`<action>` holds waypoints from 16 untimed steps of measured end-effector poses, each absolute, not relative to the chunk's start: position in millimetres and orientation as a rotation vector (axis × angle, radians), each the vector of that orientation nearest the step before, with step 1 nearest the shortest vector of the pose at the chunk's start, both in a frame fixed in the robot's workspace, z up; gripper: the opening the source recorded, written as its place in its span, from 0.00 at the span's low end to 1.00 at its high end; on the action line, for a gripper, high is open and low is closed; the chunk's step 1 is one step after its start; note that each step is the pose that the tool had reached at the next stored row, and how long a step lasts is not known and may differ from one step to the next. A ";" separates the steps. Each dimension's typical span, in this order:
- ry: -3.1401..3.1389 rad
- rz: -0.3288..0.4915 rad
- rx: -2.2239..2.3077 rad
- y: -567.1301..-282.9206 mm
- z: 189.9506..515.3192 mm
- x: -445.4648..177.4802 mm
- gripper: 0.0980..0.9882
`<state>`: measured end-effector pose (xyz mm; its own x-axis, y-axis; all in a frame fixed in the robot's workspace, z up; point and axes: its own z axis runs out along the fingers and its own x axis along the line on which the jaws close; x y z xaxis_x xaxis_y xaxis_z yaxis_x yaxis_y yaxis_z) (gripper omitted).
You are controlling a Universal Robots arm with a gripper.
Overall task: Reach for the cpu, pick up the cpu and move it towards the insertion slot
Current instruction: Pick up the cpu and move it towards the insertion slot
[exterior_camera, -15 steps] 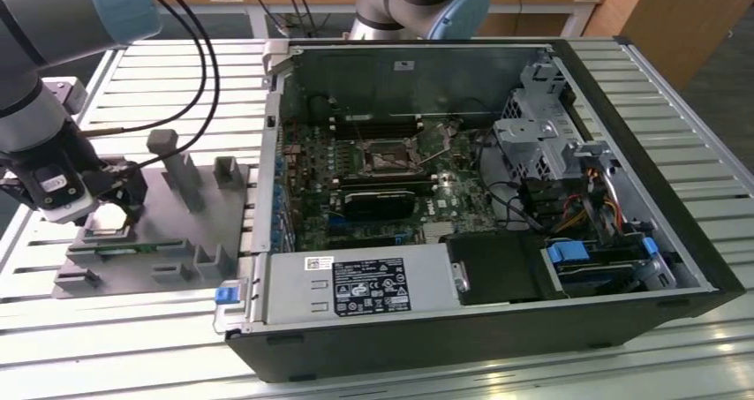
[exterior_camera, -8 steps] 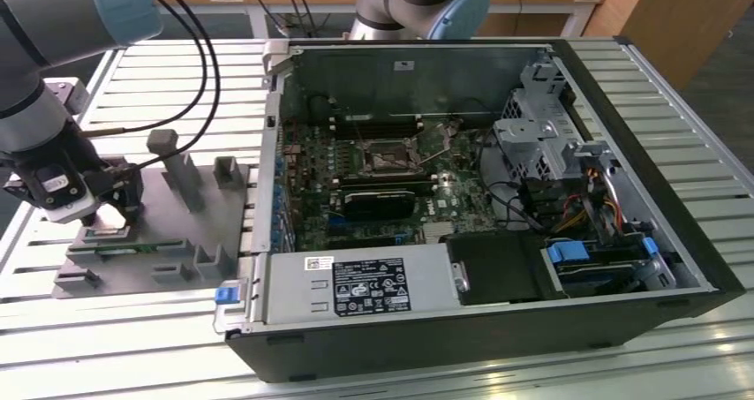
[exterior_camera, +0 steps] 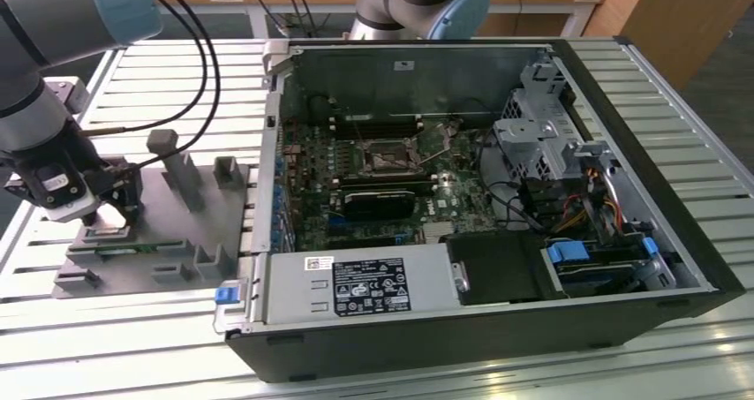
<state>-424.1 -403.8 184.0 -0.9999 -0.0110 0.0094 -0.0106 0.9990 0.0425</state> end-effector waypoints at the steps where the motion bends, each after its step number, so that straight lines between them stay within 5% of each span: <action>1: -3.131 -0.067 0.017 -403.8 185.3 -424.1 0.50; 16: -3.131 -0.067 0.014 -403.9 218.1 -424.1 0.50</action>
